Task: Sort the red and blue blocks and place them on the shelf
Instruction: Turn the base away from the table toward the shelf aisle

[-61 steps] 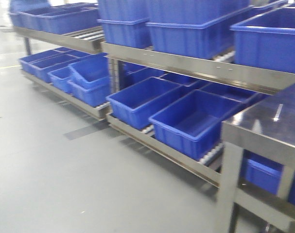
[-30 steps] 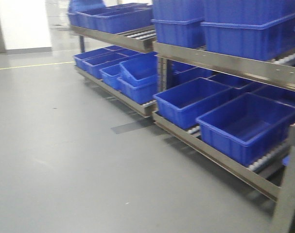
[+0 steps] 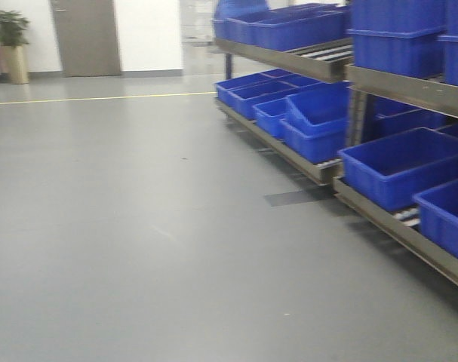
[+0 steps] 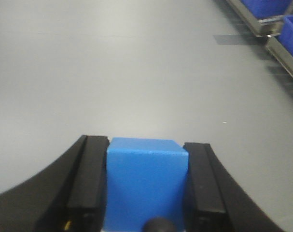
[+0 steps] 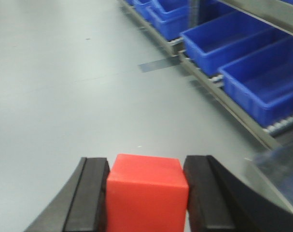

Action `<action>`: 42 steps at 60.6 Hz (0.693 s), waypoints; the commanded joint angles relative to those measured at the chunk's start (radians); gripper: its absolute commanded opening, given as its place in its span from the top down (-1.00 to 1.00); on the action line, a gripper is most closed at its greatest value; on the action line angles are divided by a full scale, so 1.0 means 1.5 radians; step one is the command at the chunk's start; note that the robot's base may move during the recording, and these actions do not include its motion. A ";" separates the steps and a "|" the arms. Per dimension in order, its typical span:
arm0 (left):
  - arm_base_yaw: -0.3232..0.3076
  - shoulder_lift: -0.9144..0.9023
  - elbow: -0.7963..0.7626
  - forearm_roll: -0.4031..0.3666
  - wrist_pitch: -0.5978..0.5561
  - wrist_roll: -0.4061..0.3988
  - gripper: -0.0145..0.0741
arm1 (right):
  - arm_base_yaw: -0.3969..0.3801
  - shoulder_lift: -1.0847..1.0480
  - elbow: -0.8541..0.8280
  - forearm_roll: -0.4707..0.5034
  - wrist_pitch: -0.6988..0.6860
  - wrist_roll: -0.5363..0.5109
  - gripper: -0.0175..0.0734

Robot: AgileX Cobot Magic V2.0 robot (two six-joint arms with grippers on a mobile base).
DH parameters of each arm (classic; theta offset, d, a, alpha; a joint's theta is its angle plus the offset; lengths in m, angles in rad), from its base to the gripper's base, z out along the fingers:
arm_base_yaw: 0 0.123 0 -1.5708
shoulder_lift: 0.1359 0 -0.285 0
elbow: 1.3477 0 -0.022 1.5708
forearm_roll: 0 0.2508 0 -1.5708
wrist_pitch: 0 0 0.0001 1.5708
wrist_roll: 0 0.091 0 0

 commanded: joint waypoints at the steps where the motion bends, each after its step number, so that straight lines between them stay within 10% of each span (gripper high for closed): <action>1: 0.001 0.002 -0.019 0.002 -0.057 -0.001 0.37 | -0.004 0.003 -0.019 -0.009 -0.059 -0.004 0.49; 42: 0.001 0.003 -0.019 0.002 -0.057 -0.001 0.37 | -0.004 0.003 -0.019 -0.009 -0.059 -0.004 0.49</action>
